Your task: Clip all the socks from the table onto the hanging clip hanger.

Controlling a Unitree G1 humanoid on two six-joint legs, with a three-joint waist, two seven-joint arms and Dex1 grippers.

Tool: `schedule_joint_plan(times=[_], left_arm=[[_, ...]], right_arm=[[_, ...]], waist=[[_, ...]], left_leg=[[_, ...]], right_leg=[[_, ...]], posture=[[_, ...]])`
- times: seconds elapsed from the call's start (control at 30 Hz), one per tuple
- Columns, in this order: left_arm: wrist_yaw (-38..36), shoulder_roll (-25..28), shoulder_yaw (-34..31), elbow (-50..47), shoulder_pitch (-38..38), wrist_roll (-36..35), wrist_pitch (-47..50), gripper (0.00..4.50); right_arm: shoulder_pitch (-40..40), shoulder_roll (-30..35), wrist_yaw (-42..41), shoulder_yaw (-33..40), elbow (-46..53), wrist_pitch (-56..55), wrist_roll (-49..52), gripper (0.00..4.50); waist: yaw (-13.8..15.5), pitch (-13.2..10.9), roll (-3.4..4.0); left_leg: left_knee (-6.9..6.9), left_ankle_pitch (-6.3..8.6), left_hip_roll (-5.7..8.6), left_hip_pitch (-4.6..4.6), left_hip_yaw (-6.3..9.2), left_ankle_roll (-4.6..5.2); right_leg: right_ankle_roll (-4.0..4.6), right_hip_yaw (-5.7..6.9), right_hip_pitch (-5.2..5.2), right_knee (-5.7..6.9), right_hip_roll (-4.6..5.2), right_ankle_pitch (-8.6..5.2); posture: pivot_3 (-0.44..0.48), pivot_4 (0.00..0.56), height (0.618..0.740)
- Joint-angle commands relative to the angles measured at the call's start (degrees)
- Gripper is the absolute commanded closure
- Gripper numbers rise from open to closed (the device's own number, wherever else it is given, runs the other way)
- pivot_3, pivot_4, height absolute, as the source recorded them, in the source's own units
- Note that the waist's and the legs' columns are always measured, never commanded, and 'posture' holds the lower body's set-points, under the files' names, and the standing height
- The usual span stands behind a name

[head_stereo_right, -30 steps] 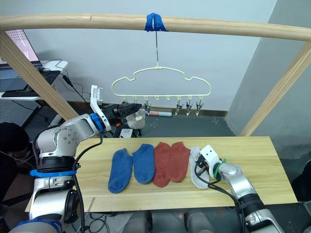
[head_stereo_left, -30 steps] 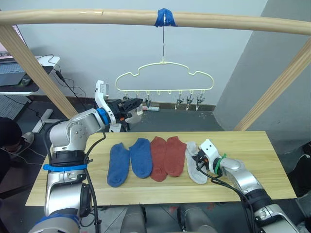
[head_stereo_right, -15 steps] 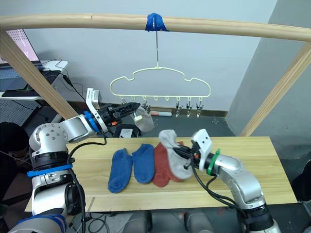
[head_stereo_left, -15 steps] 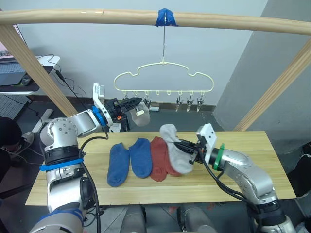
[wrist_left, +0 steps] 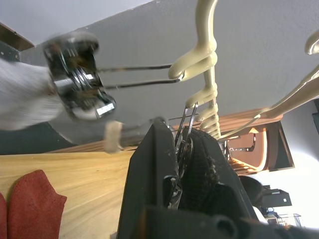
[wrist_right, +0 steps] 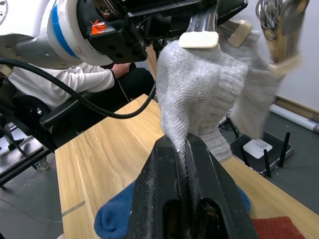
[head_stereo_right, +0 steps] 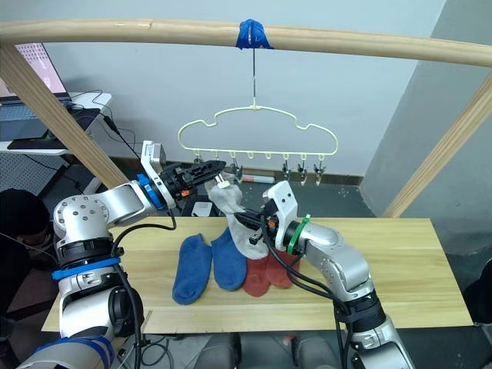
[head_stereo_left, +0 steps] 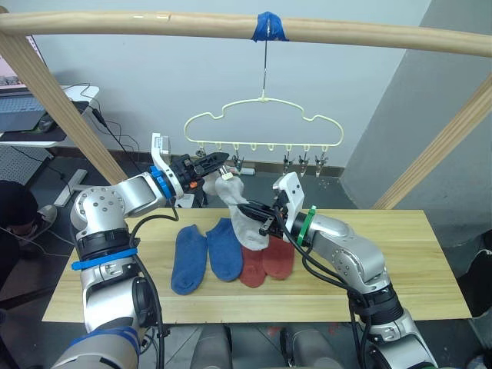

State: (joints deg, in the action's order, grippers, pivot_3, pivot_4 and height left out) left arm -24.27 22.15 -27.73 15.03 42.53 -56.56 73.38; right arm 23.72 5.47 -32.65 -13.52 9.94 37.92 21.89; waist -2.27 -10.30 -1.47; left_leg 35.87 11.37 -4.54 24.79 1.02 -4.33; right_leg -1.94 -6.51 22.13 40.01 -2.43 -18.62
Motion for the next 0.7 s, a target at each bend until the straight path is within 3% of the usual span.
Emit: schedule_joint_plan(times=[0.03,0.2,0.5,0.67,0.7], left_arm=[[-0.18,0.44,-0.60,-2.62,-0.62,-1.29,-0.36,4.27],[-4.11,1.46,2.39,-6.44,-2.43,0.96,-5.22,4.27],[-5.32,3.26,1.33,-6.52,-3.18,-0.16,-6.46,1.55],[-5.62,4.84,2.09,-13.51,-7.17,-0.63,-7.17,0.07],[-5.96,5.14,3.14,-15.69,-8.49,-0.32,-7.34,0.01]], right_arm=[[1.90,-0.72,0.23,0.42,0.48,-1.93,-0.12,4.46],[2.74,-0.87,0.29,0.10,-0.68,-2.84,-0.67,4.46],[3.73,-1.31,0.13,-0.52,-2.50,-3.88,-1.65,4.50],[3.60,-2.10,0.13,-0.34,-2.96,-3.18,-1.21,4.50],[3.50,-2.60,0.10,-0.09,-3.10,-2.51,-0.57,4.24]], waist=[[0.00,0.00,0.00],[0.06,0.00,0.00],[0.44,0.00,0.00],[0.51,-0.01,0.01],[0.57,-0.01,0.01]], left_leg=[[0.00,0.00,0.00,0.00,-0.01,0.00],[-0.01,0.00,0.01,0.00,-0.01,0.00],[-0.01,0.00,0.01,0.01,-0.02,-0.01],[-0.06,0.00,-0.01,0.02,-0.02,-0.01],[-0.06,0.00,-0.01,0.02,-0.01,-0.01]], right_leg=[[0.00,-0.01,0.00,0.00,0.00,0.00],[0.00,-0.01,0.00,0.00,0.00,0.00],[0.00,-0.01,0.01,-0.02,0.00,0.00],[0.00,-0.01,0.03,-0.03,0.01,0.00],[0.00,0.00,0.03,-0.03,0.01,0.00]], posture=[[0.037,0.172,0.740],[0.042,0.173,0.740],[0.050,0.171,0.740],[0.060,0.171,0.740],[0.063,0.170,0.740]])
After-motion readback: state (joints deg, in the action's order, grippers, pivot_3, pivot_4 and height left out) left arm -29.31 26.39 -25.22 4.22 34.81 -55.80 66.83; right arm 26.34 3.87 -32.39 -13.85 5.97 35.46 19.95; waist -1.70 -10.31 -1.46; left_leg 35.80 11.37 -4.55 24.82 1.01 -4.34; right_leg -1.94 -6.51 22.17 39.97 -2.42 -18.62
